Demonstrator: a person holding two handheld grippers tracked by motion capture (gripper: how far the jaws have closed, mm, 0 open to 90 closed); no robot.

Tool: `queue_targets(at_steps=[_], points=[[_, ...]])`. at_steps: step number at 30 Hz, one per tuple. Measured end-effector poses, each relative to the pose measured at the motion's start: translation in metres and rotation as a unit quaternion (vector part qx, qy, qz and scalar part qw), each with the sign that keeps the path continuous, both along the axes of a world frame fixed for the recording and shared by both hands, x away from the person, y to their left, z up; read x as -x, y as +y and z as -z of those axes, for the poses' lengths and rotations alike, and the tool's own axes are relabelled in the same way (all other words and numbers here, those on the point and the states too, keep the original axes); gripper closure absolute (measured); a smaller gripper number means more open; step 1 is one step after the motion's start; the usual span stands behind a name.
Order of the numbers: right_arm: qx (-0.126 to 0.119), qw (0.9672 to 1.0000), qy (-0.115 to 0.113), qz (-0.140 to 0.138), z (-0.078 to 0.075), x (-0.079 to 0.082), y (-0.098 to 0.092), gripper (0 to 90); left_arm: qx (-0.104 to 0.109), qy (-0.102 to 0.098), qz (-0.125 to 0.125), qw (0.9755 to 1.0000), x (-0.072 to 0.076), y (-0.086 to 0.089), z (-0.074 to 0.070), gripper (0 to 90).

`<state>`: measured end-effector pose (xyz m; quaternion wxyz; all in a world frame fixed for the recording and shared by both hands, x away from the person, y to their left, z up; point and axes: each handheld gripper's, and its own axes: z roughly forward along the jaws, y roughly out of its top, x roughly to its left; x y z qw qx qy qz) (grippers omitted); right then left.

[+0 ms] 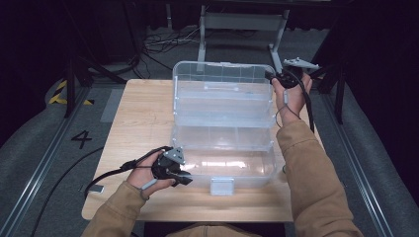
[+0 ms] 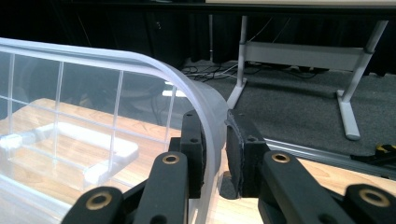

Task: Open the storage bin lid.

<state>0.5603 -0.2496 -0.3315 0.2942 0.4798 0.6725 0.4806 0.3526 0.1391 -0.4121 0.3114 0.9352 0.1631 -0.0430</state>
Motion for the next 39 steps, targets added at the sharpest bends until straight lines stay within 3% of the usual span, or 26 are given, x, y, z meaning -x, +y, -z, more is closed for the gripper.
queue_targets(at_steps=[22,39], points=[[0.016,0.9991,0.032,-0.021,0.012,-0.024,-0.003,79.3,0.0,0.003,-0.001,1.0,0.0,0.0,0.0,77.6],[0.007,0.9981,0.048,-0.038,0.023,-0.036,-0.008,79.6,0.004,0.006,-0.002,1.0,-0.001,0.0,0.0,77.6]])
